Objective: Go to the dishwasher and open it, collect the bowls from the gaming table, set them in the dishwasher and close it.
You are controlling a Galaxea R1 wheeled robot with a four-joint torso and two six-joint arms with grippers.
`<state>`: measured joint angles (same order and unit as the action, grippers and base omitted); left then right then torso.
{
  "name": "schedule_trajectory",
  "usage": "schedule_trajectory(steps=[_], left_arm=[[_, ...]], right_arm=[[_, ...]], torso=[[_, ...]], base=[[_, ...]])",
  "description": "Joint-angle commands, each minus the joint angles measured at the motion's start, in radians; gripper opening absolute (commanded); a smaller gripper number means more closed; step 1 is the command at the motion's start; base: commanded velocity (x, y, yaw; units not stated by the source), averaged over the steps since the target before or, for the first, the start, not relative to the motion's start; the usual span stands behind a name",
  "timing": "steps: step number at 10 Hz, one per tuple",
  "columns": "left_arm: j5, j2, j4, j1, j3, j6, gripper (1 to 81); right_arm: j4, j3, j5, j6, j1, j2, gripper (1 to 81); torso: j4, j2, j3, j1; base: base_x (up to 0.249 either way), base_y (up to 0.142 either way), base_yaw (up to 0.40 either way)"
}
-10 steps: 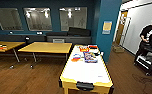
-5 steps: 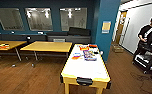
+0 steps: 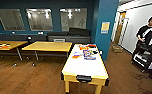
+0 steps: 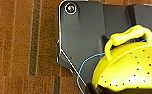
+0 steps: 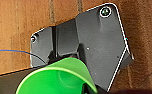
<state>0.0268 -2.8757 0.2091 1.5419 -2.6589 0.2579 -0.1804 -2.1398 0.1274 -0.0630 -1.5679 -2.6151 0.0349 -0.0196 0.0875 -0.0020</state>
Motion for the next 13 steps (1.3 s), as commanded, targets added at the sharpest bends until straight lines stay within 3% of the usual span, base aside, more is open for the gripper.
schedule_trajectory(steps=[1,13], left_arm=[[-0.054,0.015,0.010,-0.039,-0.006,-0.006,1.0],[-0.053,0.012,0.007,-0.039,-0.007,-0.006,1.0]], right_arm=[[0.015,0.014,-0.057,-0.005,0.044,0.027,1.0],[0.013,0.005,-0.057,-0.003,0.042,0.016,1.0]], torso=[[0.000,0.000,0.000,0.002],[0.000,0.000,0.000,0.003]], base=[[0.000,0.000,0.000],[0.000,0.000,-0.022]])
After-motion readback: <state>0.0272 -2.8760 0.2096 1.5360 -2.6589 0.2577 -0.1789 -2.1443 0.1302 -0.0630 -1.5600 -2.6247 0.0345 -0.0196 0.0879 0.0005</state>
